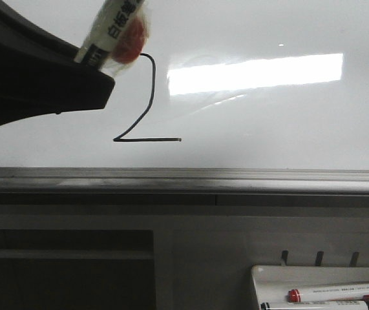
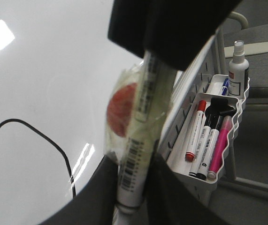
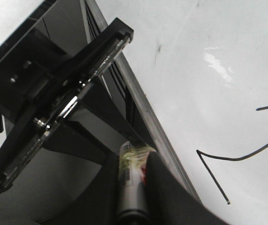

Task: Write number 2 on whiteboard

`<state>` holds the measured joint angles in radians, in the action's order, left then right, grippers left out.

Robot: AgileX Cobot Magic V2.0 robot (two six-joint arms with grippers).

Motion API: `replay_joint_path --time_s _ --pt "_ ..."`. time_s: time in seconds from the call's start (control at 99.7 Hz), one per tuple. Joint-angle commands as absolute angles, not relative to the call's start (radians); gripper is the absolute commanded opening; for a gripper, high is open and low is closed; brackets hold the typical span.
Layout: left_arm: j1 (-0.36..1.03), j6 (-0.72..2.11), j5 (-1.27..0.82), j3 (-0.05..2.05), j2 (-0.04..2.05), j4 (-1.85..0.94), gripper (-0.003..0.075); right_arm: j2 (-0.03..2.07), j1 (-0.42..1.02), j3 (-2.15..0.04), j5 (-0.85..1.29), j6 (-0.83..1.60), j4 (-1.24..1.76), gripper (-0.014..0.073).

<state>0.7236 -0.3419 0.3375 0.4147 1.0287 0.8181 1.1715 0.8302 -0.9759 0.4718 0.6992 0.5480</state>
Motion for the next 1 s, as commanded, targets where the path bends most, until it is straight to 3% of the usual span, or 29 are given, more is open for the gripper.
replay_joint_path --time_s 0.0,0.09,0.14,0.241,0.311,0.391,0.662,0.993 --pt "0.729 -0.368 0.393 0.449 1.020 0.769 -0.0020 1.148 0.832 -1.013 0.420 0.707 0.578 -0.0070" --pt "0.729 -0.370 0.395 0.449 1.020 0.769 -0.0020 1.148 0.832 -1.013 0.420 0.707 0.578 0.0002" --pt "0.729 -0.370 0.395 0.449 1.020 0.767 -0.0020 1.148 0.832 -1.013 0.417 0.707 0.578 0.0127" --pt "0.729 -0.370 0.388 0.449 1.020 0.713 -0.0020 1.148 0.818 -1.013 0.366 0.707 0.572 0.0486" --pt "0.729 -0.370 0.356 0.449 1.020 0.612 -0.0020 1.144 0.795 -1.013 0.319 0.707 0.560 0.0606" --pt "0.720 -0.370 0.313 0.449 1.020 0.456 -0.0020 1.131 0.753 -1.014 0.292 0.707 0.560 0.0598" --pt "0.547 -0.370 0.297 0.449 1.064 0.094 -0.0020 1.084 0.650 -1.014 0.343 0.707 0.560 0.0452" --pt "0.520 -0.475 0.274 0.449 1.172 0.025 -0.0020 1.085 0.650 -1.014 0.386 0.705 0.560 0.0440"
